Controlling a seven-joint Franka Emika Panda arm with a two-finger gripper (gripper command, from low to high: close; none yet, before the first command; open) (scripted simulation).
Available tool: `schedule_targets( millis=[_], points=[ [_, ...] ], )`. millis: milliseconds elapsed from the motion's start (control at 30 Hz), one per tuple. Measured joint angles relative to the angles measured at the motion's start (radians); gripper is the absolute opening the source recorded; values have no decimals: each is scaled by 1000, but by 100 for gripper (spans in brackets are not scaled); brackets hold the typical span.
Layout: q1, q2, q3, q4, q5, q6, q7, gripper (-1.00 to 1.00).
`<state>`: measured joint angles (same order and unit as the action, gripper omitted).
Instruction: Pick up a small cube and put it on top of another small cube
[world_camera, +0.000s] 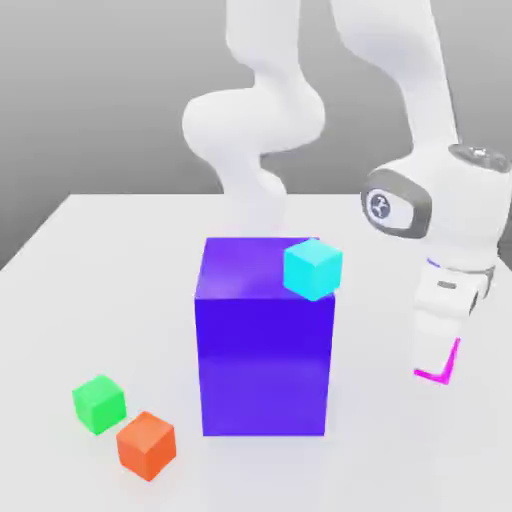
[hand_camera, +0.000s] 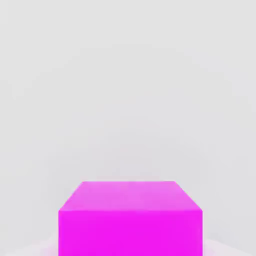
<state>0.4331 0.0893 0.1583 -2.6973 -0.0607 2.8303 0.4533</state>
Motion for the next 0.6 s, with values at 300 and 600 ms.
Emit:
schedule_targets(
  millis=[300, 600],
  points=[
    [-315, -95, -155, 64, -15, -27, -107, -100],
    [-615, -164, -351, 76, -12, -90, -283, -100]
  ],
)
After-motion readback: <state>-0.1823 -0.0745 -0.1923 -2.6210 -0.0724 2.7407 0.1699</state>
